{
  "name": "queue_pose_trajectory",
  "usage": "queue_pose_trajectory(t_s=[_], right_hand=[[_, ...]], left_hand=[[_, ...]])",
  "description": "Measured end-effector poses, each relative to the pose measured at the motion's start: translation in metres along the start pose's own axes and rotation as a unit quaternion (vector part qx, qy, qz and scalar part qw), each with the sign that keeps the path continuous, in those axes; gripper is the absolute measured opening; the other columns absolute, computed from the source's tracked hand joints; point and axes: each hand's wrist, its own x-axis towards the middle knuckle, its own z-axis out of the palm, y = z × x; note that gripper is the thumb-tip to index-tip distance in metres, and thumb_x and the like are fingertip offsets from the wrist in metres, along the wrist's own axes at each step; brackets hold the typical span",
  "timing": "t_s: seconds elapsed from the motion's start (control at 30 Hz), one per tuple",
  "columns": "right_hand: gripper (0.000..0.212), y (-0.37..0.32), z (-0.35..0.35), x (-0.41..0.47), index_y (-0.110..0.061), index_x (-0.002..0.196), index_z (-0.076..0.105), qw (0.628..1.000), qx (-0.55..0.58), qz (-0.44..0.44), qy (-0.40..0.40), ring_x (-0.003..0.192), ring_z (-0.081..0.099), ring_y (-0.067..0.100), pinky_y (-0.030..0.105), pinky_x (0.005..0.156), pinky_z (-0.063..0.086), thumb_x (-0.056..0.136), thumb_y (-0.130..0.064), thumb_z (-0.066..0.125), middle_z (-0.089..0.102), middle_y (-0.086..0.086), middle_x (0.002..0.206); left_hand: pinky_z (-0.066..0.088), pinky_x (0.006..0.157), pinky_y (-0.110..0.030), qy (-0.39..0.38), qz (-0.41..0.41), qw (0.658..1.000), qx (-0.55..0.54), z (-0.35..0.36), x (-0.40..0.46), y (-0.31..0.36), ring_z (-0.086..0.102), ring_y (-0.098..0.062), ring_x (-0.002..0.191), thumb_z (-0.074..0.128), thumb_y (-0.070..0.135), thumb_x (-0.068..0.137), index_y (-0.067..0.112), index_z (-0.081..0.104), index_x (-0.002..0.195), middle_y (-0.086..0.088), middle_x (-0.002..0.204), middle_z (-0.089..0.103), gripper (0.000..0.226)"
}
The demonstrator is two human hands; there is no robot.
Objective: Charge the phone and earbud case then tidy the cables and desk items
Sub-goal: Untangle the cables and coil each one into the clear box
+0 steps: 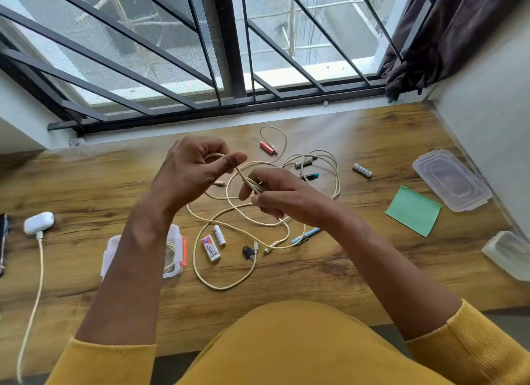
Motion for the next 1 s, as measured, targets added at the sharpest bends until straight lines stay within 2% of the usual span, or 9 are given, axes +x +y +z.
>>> queue_pose_trajectory(t_s=[0.23,0.33,0.37,0.47,0.57,0.63,0.73,0.9,1.0], right_hand=[[0.031,-0.018,-0.007,0.003,0.017,0.123,0.055,0.985,0.156,-0.067,-0.03,0.062,0.044,0.02,0.037,0.058,0.04,0.105,-0.005,0.043,0.043,0.009,0.071],[0.031,-0.023,-0.008,0.005,0.013,0.128,0.053,0.972,0.203,-0.115,-0.015,0.074,0.058,0.031,0.061,0.068,0.044,0.109,-0.004,0.036,0.054,0.012,0.078],[0.031,-0.025,-0.007,0.006,0.01,0.131,0.053,0.968,0.214,-0.131,-0.002,0.083,0.061,0.037,0.062,0.072,0.043,0.11,-0.004,0.035,0.06,0.014,0.082],[0.036,-0.03,-0.008,0.011,0.009,0.141,0.045,0.95,0.272,-0.151,0.039,0.099,0.059,0.046,0.056,0.084,0.042,0.111,-0.007,0.034,0.068,0.018,0.1],[0.037,-0.033,-0.012,0.017,0.008,0.147,0.034,0.937,0.304,-0.154,0.071,0.113,0.069,0.037,0.049,0.104,0.047,0.112,-0.003,0.031,0.069,0.02,0.126],[0.039,-0.033,-0.015,0.021,0.012,0.148,0.028,0.942,0.279,-0.149,0.108,0.12,0.068,0.036,0.041,0.109,0.047,0.111,0.0,0.031,0.064,0.024,0.136],[0.038,-0.03,-0.015,0.025,0.01,0.147,0.029,0.957,0.197,-0.135,0.163,0.124,0.068,0.033,0.032,0.106,0.05,0.11,0.004,0.035,0.066,0.028,0.134],[0.033,-0.014,-0.011,0.027,0.005,0.141,0.036,0.972,0.036,-0.103,0.21,0.121,0.068,0.024,0.05,0.108,0.046,0.108,0.008,0.04,0.073,0.019,0.123],[0.033,-0.007,-0.004,0.028,-0.002,0.14,0.043,0.967,-0.091,-0.087,0.222,0.111,0.068,0.018,0.046,0.102,0.05,0.107,0.002,0.045,0.076,0.006,0.116]], left_hand=[[0.035,0.053,-0.032,0.091,-0.007,0.995,-0.048,0.027,-0.006,-0.005,0.044,-0.013,0.053,0.052,0.058,0.103,0.018,0.064,0.072,0.006,0.058,0.054,0.052],[0.042,0.054,-0.042,0.147,-0.032,0.988,-0.046,0.047,-0.012,-0.003,0.051,-0.015,0.055,0.047,0.046,0.11,0.025,0.062,0.073,0.005,0.062,0.058,0.045],[0.045,0.053,-0.043,0.16,-0.039,0.986,-0.038,0.054,-0.015,-0.003,0.054,-0.014,0.055,0.047,0.041,0.112,0.026,0.064,0.075,0.004,0.062,0.061,0.043],[0.045,0.053,-0.043,0.161,-0.051,0.985,-0.047,0.073,-0.024,0.002,0.051,-0.015,0.05,0.044,0.043,0.11,0.018,0.068,0.082,0.002,0.058,0.059,0.045],[0.037,0.054,-0.036,0.131,-0.053,0.988,-0.059,0.087,-0.031,0.008,0.046,-0.009,0.048,0.039,0.052,0.109,0.023,0.063,0.07,0.005,0.053,0.051,0.054],[0.036,0.055,-0.032,0.1,-0.045,0.993,-0.044,0.093,-0.037,0.011,0.05,-0.008,0.051,0.039,0.048,0.111,0.027,0.064,0.07,0.01,0.055,0.054,0.053],[0.034,0.057,-0.027,0.078,-0.03,0.996,-0.035,0.092,-0.039,0.013,0.054,-0.005,0.055,0.041,0.043,0.112,0.028,0.065,0.072,0.019,0.059,0.057,0.049],[0.027,0.054,-0.027,0.074,-0.002,0.996,-0.052,0.074,-0.036,0.017,0.044,-0.007,0.047,0.049,0.036,0.11,0.022,0.067,0.071,0.013,0.052,0.049,0.045],[0.027,0.054,-0.025,0.049,0.022,0.998,-0.036,0.065,-0.032,0.021,0.042,-0.007,0.045,0.051,0.034,0.108,0.022,0.068,0.068,0.011,0.048,0.043,0.046]])
